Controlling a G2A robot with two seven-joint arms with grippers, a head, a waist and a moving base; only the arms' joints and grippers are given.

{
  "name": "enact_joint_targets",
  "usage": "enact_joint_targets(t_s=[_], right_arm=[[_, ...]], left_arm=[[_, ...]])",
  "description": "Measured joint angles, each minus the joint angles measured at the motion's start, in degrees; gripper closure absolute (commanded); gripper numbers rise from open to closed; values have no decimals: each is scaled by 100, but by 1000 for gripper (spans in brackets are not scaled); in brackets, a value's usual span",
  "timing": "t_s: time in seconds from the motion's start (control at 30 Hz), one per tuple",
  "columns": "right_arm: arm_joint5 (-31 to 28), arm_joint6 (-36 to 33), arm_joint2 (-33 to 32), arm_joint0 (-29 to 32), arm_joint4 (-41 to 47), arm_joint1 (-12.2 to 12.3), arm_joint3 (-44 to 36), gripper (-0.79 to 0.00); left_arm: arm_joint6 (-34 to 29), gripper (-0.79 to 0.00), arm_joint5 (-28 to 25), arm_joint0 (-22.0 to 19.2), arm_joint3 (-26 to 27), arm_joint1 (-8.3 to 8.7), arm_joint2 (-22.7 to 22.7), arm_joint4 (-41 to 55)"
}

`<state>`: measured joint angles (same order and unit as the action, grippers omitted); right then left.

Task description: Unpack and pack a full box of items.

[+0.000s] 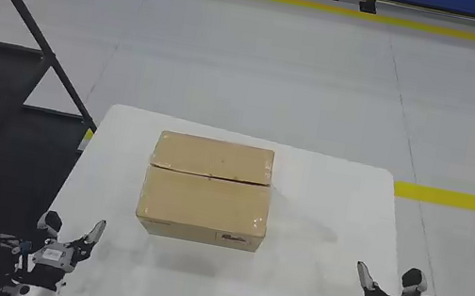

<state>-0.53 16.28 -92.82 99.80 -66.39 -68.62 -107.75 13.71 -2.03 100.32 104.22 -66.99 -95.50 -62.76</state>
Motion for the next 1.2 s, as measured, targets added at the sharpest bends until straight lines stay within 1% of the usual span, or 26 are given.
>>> enact_joint_targets(t_s=[0.37,0.47,0.57,0.67,0.77,0.8,0.9,0.97,1.07,1.2], right_arm=[[0,0,0,0,0,0,0,-785],[-56,-115,72,-65,-124,-1,-78,-785],[-69,-424,217,-223,-310,-8,-230,-785],[-154,-914,408,-457,-419,-14,-422,-785],[-257,-1551,624,-818,-299,-28,-559,-785],[-233,-1785,713,-1006,-199,-42,-579,-785],[-21,-2169,1023,-1502,-17,-94,-509,-785],[42,-2328,1224,-1777,64,-125,-411,-785],[127,-2588,1508,-2152,232,-175,-241,-785],[185,-2681,1565,-2250,206,-184,-193,-785]], left_arm=[[0,-785,0,0,0,0,0,0],[-28,-785,-141,-65,25,-5,-19,166],[-75,-785,-338,-203,21,-11,-91,464],[-164,-785,-508,-390,15,-10,-173,688],[-192,-785,-584,-630,-4,-14,-182,796],[-245,-785,-641,-747,-33,-14,-167,833],[-427,-785,-691,-1066,-133,-17,-83,869],[-557,-785,-744,-1238,-207,-22,-30,965],[-839,-785,-616,-1504,-324,-35,16,1195],[-879,-785,-575,-1538,-335,-36,15,1193]])
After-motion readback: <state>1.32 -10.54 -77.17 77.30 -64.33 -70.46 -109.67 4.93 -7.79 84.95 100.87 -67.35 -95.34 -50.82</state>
